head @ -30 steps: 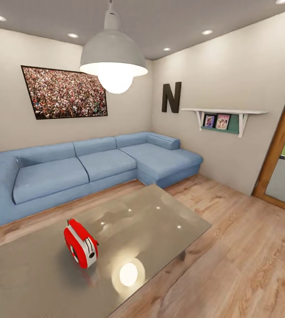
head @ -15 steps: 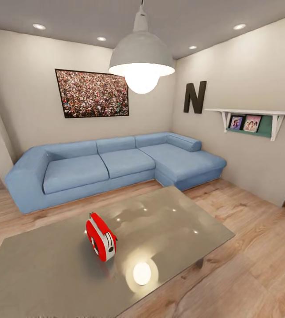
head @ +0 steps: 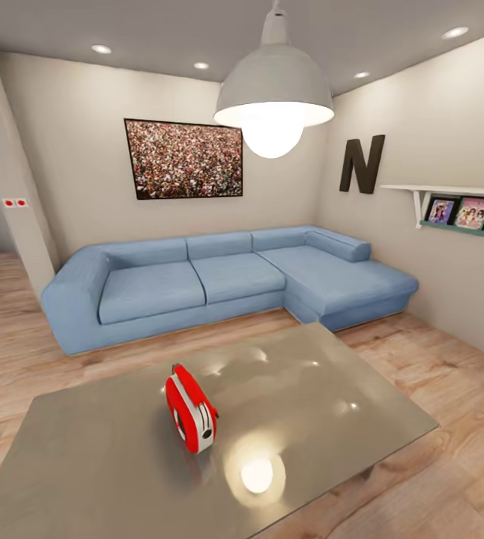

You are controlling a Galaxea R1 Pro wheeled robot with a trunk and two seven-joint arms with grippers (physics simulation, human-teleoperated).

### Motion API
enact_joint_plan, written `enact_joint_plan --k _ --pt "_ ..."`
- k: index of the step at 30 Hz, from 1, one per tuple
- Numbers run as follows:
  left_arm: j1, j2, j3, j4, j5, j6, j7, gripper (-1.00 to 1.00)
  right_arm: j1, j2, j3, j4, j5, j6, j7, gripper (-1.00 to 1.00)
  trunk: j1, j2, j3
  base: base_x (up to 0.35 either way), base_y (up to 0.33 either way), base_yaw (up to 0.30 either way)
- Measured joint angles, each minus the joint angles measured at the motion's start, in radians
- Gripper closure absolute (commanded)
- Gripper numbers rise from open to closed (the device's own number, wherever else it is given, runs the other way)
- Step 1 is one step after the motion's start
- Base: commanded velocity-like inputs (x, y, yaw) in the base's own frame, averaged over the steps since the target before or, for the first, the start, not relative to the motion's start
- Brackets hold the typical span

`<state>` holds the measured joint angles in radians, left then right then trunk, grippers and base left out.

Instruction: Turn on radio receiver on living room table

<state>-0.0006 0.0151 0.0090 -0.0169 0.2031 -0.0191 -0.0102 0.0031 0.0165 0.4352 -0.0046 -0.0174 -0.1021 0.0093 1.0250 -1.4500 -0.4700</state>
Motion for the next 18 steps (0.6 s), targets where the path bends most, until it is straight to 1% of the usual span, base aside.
enact_joint_plan --k 4,12,14,18 --pt "0.000 0.000 -0.001 0.000 0.012 0.000 0.000 -1.00 0.000 0.000 0.000 0.000 -0.001 0.002 0.000 -1.00 0.000 0.000 0.000 0.324 0.000 0.003" --pt "0.000 0.000 -0.001 0.000 0.015 -0.001 -0.001 -1.00 0.000 0.000 0.000 0.000 -0.001 0.003 0.000 -1.00 0.000 0.000 0.000 0.321 0.000 0.007" --pt "-0.001 0.000 -0.001 0.000 0.015 -0.001 -0.001 -1.00 0.000 0.000 -0.001 0.000 0.000 0.001 0.000 -1.00 0.000 0.000 0.000 0.163 0.000 0.160" --pt "0.000 0.000 -0.001 0.000 0.015 -0.001 -0.001 -1.00 0.000 -0.001 -0.001 0.000 0.000 0.000 0.000 -1.00 0.000 0.000 0.000 0.050 0.000 0.246"
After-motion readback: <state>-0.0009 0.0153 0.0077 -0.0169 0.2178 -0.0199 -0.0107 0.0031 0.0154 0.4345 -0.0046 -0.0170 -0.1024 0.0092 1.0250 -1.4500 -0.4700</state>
